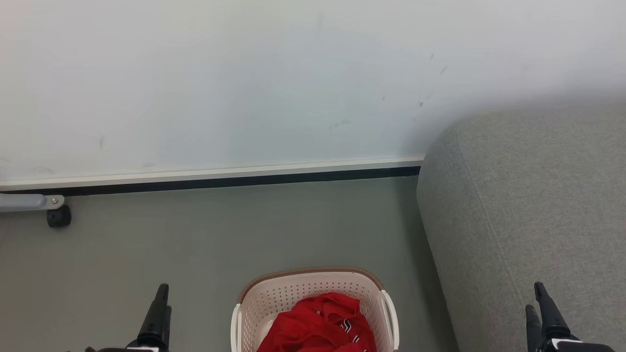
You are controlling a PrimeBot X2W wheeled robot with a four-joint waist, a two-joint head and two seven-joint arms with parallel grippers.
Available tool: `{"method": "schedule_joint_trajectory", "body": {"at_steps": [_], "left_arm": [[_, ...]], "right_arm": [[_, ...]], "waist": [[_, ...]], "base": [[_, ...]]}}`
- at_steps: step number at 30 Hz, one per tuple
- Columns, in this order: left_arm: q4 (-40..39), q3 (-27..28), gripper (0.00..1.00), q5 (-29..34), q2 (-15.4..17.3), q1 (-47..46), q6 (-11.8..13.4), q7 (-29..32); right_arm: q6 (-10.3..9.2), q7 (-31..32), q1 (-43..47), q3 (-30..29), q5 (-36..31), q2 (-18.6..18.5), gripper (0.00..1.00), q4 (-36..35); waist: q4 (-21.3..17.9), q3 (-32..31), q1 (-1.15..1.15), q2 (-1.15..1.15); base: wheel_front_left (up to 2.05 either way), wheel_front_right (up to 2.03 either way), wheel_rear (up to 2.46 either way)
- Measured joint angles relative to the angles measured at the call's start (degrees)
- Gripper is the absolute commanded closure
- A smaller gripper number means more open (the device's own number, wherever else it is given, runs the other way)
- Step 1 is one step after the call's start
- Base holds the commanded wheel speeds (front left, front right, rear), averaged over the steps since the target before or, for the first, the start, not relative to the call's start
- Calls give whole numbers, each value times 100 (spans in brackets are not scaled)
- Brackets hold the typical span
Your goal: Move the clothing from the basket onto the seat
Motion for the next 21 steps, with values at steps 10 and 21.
{"method": "schedule_joint_trajectory", "body": {"at_steps": [10, 21], "left_arm": [[-90, -157, 0, 509, 5, -37, 156, -178], [-201, -430, 0, 1491, 13, -102, 360, -405]], "right_arm": [[-209, -198, 34, 79, -594, -2, 0, -158], [-391, -419, 64, 357, -1861, -34, 0, -423]], "waist": [[-2, -19, 0, 0], [-9, -36, 0, 0]], "base": [[0, 0, 0], [0, 0, 0]]}}
